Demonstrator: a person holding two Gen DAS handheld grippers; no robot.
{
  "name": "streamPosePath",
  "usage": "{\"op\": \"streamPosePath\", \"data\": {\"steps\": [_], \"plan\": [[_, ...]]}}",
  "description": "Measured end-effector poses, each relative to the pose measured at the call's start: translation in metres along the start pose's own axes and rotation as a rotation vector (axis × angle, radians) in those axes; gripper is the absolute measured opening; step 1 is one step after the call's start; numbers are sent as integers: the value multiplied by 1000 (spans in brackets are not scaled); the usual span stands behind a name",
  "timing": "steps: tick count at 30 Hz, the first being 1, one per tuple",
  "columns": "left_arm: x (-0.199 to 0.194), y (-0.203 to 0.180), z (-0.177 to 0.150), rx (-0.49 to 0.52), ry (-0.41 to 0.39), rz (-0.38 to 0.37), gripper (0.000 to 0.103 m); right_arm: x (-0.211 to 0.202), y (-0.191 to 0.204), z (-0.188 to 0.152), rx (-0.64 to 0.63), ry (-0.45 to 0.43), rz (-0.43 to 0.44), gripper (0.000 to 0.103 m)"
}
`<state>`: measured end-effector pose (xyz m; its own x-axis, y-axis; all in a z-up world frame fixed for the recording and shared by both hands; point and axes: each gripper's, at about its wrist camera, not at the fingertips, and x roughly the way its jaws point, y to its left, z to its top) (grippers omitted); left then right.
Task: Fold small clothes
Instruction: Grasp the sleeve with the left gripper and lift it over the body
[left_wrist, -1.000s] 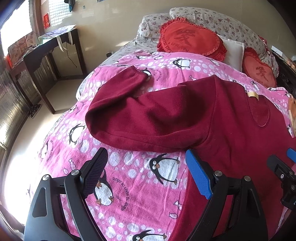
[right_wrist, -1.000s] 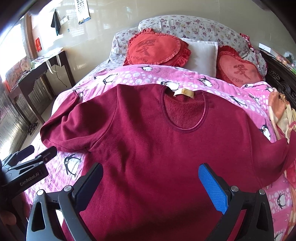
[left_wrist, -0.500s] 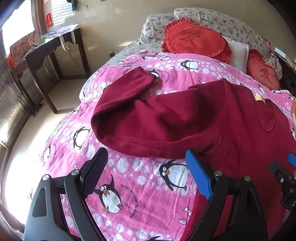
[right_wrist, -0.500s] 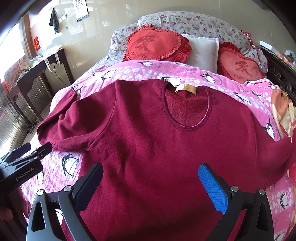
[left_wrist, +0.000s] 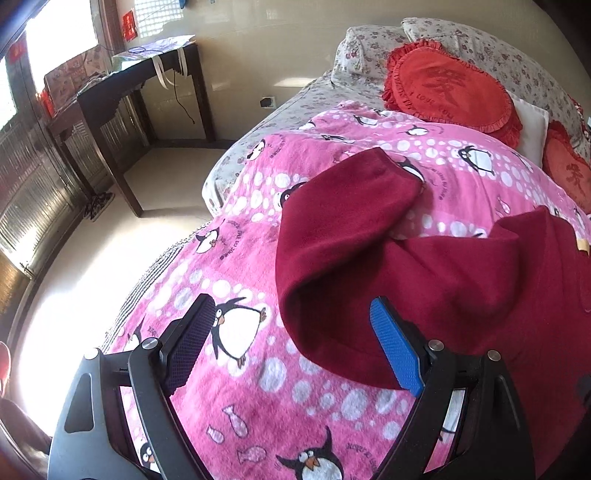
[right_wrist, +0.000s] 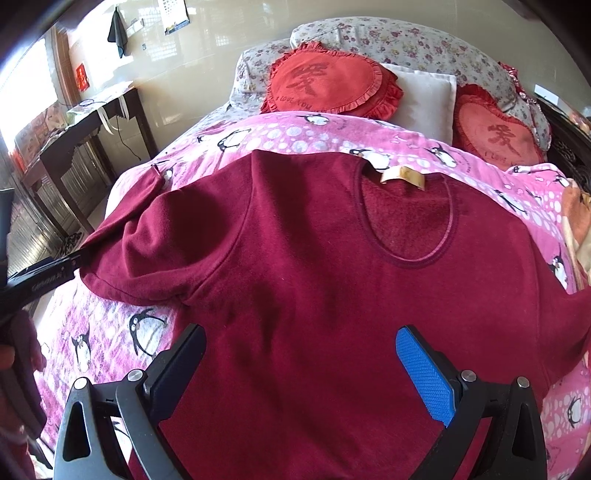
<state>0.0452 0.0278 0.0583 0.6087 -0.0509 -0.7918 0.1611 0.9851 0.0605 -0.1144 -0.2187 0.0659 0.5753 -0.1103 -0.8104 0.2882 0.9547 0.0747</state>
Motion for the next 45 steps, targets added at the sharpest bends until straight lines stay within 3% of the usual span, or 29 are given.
{"op": "streamPosePath", "data": {"steps": [8,9,12,14,15,21,25,28,31,36,40,43,45], "plan": [[52,4,22,-14,63,-29,86,15,11,15,15,28,67,103],[58,5,24,-25,71,-44,80,15,13,17,19,29,74,103],[72,9,31,-105,86,-167,38,19,17,18,2,29,80,103],[71,12,39,-161,103,-188,28,21,17,18,0,33,79,103],[69,13,42,-170,111,-203,15,21,15,18,2,33,76,103],[0,-3,62,-200,76,-467,10,12,-3,22,40,12,74,103],[-66,-44,60,-113,-4,-664,10,0,-31,30,120,-28,58,103],[-97,-80,41,-28,-35,-802,10,-13,-53,34,173,-62,56,103],[-100,-115,2,96,-16,-777,10,-23,-76,35,206,-90,51,103],[-56,-145,-59,173,142,-688,10,-15,-109,22,302,-55,141,103],[-53,-147,-73,197,145,-687,10,-10,-124,11,336,-42,175,103],[-53,-147,-74,213,146,-684,10,-4,-112,14,256,-48,202,102],[-53,-148,-74,230,141,-672,10,6,-99,16,181,-28,207,96]]}}
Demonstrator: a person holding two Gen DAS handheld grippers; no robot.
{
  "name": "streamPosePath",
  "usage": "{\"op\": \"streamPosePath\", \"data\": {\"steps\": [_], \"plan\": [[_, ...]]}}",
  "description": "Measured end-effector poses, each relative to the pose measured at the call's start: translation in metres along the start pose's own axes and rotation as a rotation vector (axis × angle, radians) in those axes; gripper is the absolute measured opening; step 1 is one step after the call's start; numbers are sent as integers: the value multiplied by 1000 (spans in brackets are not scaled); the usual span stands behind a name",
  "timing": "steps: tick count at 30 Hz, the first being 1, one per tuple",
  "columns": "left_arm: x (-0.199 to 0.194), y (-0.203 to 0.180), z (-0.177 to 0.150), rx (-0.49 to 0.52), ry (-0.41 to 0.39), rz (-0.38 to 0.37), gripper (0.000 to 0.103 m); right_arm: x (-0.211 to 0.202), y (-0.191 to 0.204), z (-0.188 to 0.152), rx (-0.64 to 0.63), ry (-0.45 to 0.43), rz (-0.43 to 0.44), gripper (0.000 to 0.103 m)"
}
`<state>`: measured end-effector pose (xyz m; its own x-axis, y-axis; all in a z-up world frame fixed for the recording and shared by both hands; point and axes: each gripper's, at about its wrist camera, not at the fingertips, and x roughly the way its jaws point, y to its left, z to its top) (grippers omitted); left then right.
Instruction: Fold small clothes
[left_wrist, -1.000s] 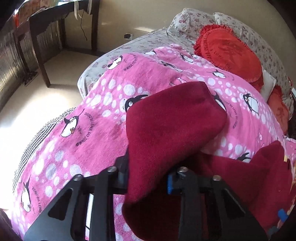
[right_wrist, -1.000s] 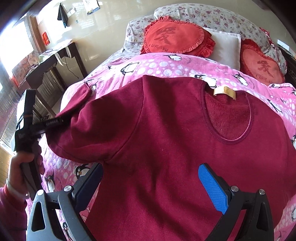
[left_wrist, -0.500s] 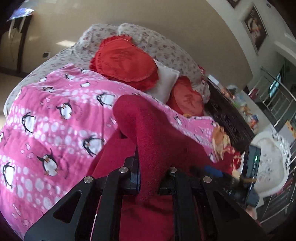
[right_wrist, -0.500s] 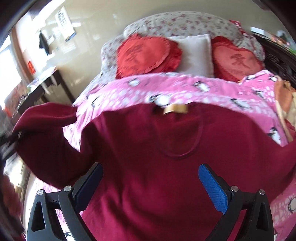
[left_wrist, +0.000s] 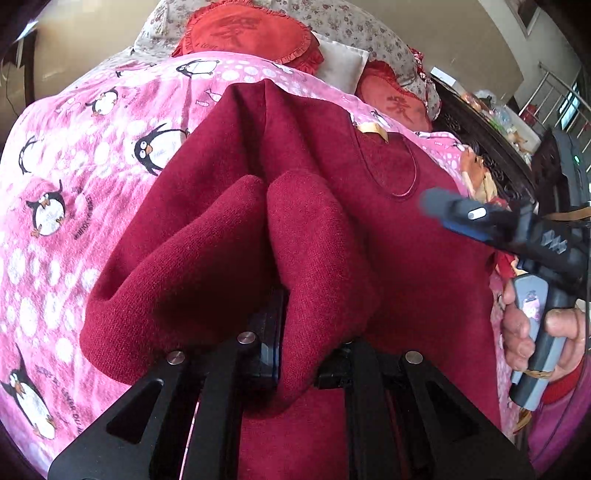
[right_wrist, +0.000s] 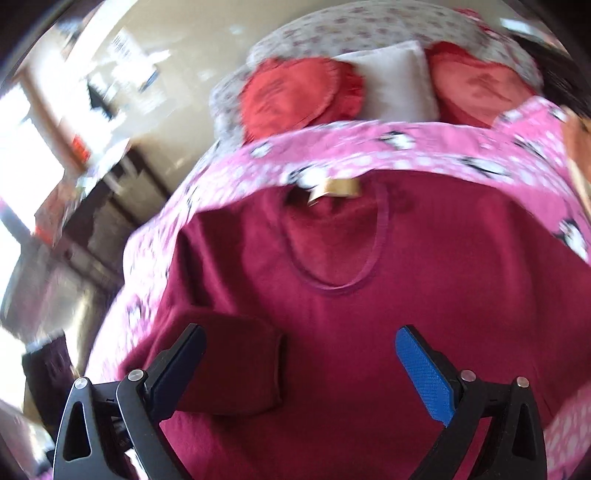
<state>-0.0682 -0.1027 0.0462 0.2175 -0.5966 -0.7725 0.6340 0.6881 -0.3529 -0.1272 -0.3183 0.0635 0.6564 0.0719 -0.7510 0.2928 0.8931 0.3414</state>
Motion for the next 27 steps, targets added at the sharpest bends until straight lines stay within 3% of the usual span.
{"op": "streamPosePath", "data": {"steps": [4,6,7,8,9,11,13,15,18,22,25,27], "plan": [[2,0,-5,3,3,6,10,39,28,-5,-179,59,-32,77],[3,0,-6,5,6,17,10,58,36,-10,-219,82,-34,56],[4,-2,-6,6,10,26,10,68,39,-14,-236,100,-37,35],[4,-2,-6,8,15,30,10,76,42,-17,-253,116,-46,26],[1,-2,-6,10,16,29,10,81,45,-21,-274,121,-65,25],[-11,-1,-9,15,3,22,10,78,52,-26,-317,105,-77,5],[-29,0,-9,30,-30,5,14,62,49,-21,-304,87,-53,5],[-42,-1,-7,53,-71,9,18,30,43,-8,-293,9,-46,5],[-55,0,-8,84,-104,26,31,-19,27,12,-302,-116,-130,5],[-46,9,-10,79,-100,89,31,-61,-15,34,-265,-206,-299,5],[-32,18,-10,24,-60,101,31,-65,-56,42,-201,-194,-415,5],[-20,24,-10,-14,-27,102,31,-46,-81,40,-173,-100,-441,5]]}}
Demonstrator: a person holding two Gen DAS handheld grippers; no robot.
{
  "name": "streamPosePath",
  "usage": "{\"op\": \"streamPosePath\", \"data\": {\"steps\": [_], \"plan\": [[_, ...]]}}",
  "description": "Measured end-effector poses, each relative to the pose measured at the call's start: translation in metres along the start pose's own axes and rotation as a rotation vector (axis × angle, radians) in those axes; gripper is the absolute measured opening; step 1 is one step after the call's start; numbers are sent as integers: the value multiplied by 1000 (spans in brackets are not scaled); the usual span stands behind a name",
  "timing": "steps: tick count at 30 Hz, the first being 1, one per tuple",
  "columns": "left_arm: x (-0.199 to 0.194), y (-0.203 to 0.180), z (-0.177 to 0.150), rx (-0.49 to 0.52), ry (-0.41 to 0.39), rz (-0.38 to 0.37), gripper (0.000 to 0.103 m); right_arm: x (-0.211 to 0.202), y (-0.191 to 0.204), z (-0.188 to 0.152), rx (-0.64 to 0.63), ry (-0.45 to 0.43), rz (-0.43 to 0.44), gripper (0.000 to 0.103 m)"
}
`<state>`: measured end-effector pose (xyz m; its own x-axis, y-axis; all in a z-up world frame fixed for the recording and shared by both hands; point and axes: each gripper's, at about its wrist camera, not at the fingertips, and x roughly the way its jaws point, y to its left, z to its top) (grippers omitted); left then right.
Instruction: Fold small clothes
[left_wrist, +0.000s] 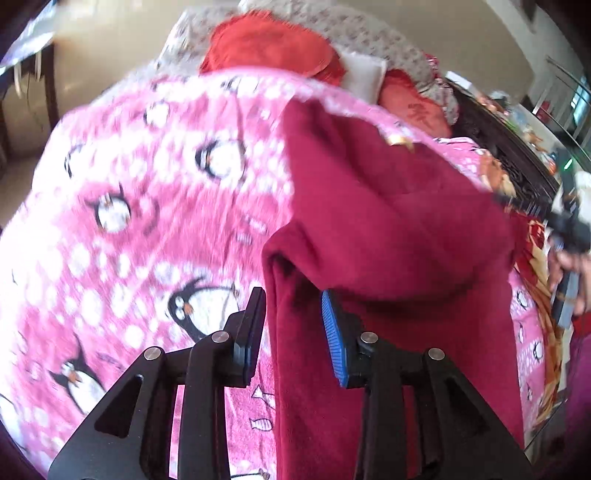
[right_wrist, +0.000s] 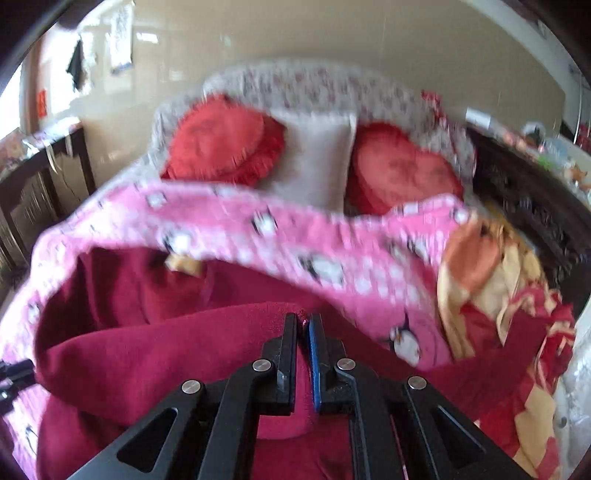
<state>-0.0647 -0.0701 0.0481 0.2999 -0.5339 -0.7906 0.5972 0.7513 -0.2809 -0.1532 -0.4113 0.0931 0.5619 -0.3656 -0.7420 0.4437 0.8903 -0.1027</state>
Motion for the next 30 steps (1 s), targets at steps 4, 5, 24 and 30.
{"op": "streamPosePath", "data": {"steps": [4,5,24,30], "plan": [[3,3,0,3,-5,21,31,39,-8,-18,-67,151,-104,20],[4,3,0,9,-5,34,31,23,-11,-16,-39,94,-87,22],[28,41,12,-118,35,70,31,75,255,27,-348,103,600,26],[28,43,11,-114,29,55,31,74,240,41,-307,122,659,26]]}}
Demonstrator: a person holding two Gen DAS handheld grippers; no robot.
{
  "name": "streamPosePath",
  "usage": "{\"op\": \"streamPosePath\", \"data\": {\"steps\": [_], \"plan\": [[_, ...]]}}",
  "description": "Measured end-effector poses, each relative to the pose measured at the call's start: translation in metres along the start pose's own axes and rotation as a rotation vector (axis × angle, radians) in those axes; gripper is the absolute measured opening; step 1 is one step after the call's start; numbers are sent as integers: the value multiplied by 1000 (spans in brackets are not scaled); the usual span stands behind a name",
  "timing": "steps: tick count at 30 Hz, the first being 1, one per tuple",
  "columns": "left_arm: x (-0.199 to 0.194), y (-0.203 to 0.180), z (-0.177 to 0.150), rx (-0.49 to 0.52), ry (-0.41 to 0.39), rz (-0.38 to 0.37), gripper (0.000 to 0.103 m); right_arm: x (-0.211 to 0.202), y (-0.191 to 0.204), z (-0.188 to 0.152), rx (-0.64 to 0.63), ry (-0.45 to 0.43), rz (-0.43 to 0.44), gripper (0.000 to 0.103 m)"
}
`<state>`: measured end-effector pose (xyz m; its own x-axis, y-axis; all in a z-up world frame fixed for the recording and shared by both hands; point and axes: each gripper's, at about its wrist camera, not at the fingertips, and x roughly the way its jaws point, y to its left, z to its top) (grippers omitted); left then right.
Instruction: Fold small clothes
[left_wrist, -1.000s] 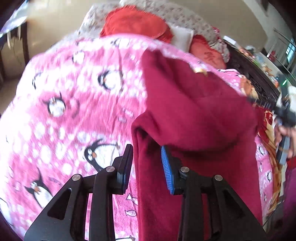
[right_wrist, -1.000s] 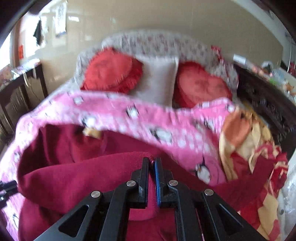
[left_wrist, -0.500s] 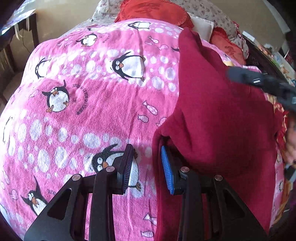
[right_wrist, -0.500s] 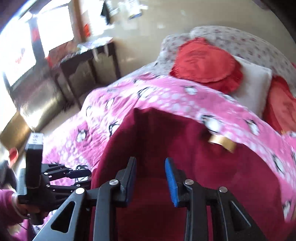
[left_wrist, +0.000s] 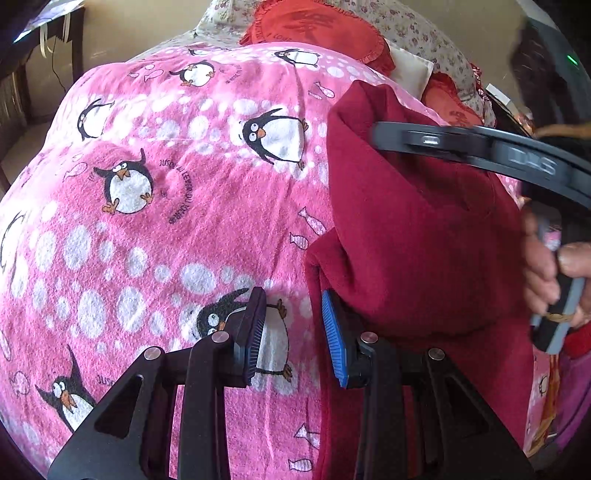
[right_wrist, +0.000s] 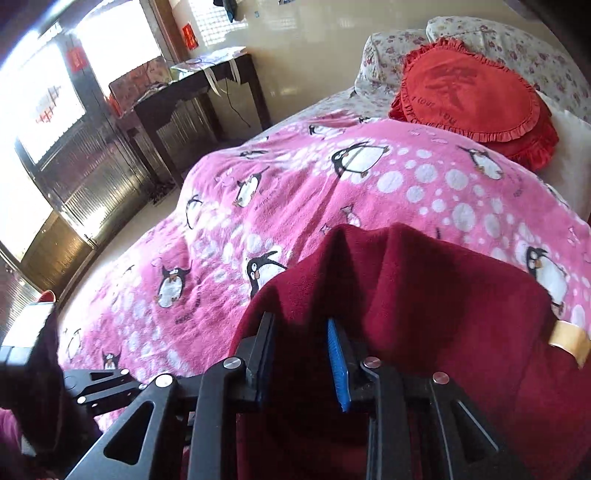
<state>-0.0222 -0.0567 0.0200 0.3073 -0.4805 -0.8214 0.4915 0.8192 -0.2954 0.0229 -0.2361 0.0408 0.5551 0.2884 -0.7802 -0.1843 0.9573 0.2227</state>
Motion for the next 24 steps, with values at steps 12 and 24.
{"op": "streamPosePath", "data": {"steps": [12,24], "plan": [[2,0,-2,9,-18,0,31,-22,3,-54,-229,91,-153,26],[3,-5,-1,20,-20,23,31,-44,-28,-72,-258,158,-178,34]]}}
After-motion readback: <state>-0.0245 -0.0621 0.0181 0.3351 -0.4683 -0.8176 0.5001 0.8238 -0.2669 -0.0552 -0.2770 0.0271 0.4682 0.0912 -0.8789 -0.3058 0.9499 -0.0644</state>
